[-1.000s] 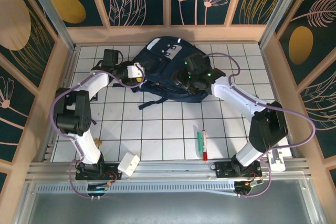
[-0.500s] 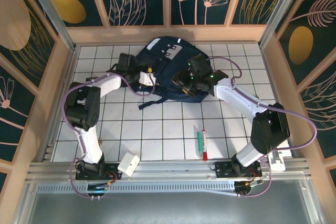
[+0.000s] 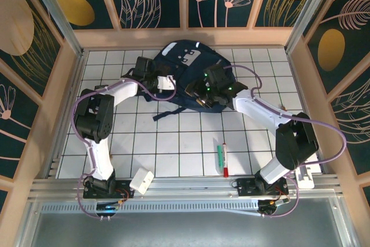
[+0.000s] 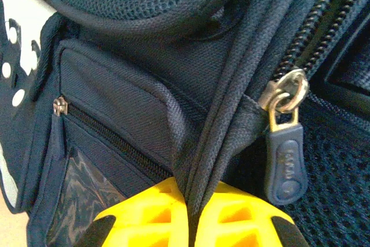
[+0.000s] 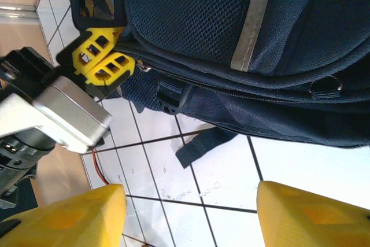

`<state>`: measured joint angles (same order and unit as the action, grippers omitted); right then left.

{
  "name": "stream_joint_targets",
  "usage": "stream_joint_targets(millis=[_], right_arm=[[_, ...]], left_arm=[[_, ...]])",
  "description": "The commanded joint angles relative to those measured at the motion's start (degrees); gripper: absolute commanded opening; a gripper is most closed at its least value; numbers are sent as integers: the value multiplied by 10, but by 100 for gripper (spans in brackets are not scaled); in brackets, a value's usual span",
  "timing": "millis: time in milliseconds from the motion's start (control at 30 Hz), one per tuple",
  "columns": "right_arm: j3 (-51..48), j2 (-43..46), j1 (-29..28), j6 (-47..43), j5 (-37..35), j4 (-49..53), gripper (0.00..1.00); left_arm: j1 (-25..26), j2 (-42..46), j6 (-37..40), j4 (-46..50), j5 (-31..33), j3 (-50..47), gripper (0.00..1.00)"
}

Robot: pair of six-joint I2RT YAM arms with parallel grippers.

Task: Pack the student bag
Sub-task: Zip the student bag at the top-center of the table.

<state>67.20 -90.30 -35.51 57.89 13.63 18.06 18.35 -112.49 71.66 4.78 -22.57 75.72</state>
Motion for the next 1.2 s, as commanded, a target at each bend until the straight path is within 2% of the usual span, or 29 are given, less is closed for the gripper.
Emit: stream_joint_targets(millis=[0,133,200,333,400,500,567,667,733,833,900,1033,1167], right_arm=[[-16,-15,-12,-48,1,-43,61],[-8,-27,-26,-96,-5,-63,60],[-7,-29,-26,-124,-31,-67,57],[3,-35,-15,-233,-137,-58,41],[7,-47,8,-276,-143,-69,35],[16,-59,38,-328,-106,-98,34],[18,-57,65,-344,-56,-117,34],[11,-35,68,-394,7,-141,34],[-7,-9,59,-439,41,-153,34],[-24,23,45,-475,28,-131,35],[-29,29,24,-462,12,-126,37],[-31,14,-8,-445,20,-153,41],[-8,-16,-26,-431,3,-161,43]], left_arm=[[1,36,-162,45,-25,15,0],[18,67,-316,58,-21,28,0],[24,85,-371,64,-33,28,0],[25,116,-407,120,-97,34,0],[26,123,-404,159,-119,38,0],[27,135,-433,189,-95,30,0],[27,136,-450,206,-89,28,0],[27,124,-496,210,-58,33,0],[27,104,-517,230,-66,56,0],[26,79,-543,255,-83,88,0],[27,78,-549,248,-104,86,0],[27,94,-556,207,-175,57,0],[27,100,-558,190,-185,49,0]])
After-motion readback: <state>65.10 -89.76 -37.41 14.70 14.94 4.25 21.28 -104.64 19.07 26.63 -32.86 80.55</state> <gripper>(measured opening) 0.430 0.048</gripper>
